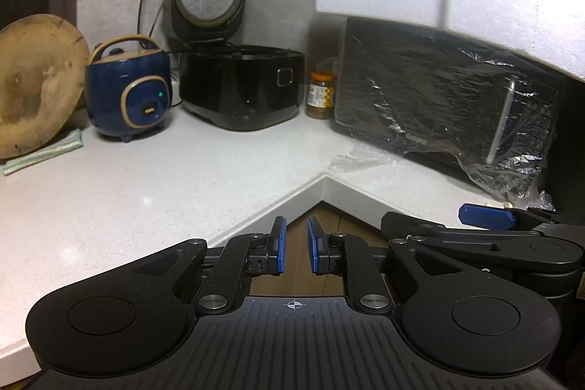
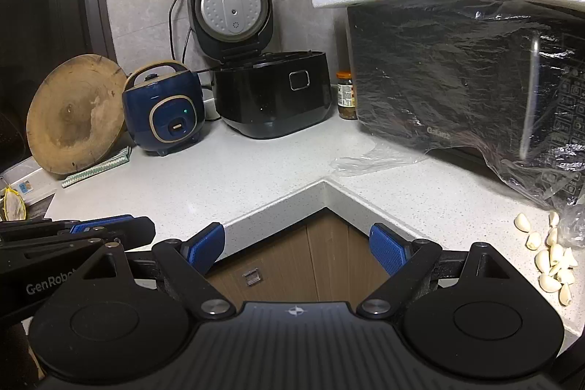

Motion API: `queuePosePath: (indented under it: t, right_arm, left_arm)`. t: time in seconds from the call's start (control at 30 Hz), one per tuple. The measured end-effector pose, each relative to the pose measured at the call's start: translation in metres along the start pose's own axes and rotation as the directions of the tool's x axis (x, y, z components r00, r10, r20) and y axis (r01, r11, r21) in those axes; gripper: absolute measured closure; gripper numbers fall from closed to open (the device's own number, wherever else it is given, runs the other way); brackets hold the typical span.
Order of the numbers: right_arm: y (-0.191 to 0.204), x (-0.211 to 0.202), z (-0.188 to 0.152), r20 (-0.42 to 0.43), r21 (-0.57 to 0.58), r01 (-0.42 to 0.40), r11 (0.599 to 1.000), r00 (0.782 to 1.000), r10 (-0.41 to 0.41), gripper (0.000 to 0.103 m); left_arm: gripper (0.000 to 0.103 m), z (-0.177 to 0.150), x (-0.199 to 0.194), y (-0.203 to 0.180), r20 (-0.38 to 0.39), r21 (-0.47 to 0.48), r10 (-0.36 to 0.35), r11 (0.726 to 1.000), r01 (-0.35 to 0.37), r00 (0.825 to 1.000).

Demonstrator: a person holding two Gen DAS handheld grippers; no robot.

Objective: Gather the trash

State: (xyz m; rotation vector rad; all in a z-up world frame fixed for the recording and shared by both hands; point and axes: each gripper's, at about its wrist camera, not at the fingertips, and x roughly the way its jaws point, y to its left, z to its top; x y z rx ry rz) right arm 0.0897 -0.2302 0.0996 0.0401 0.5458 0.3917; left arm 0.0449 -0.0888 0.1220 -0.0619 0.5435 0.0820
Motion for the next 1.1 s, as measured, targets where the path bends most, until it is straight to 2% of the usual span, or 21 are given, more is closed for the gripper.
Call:
queuePosePath:
  t: [0.77, 1.0, 1.1]
  right_arm:
    - [0.000, -0.001, -0.001, 0.002, -0.001, 0.000, 1.000, 1.000, 0.000, 0.016]
    - [0.002, 0.003, -0.003, -0.010, 0.001, 0.001, 1.000, 1.000, -0.001, 0.016]
    - [-0.001, 0.010, -0.005, -0.007, 0.015, -0.048, 0.999, 0.999, 0.048, 0.016]
  left_arm:
    - [0.087, -0.001, 0.000, 0.000, -0.001, -0.010, 0.004, 1.000, -0.004, 1.000]
    - [0.087, -0.004, 0.009, 0.011, -0.029, -0.060, 0.003, 0.998, -0.005, 1.000]
    - [0.087, -0.004, 0.020, 0.027, -0.062, -0.097, 0.031, 0.995, -0.037, 0.998]
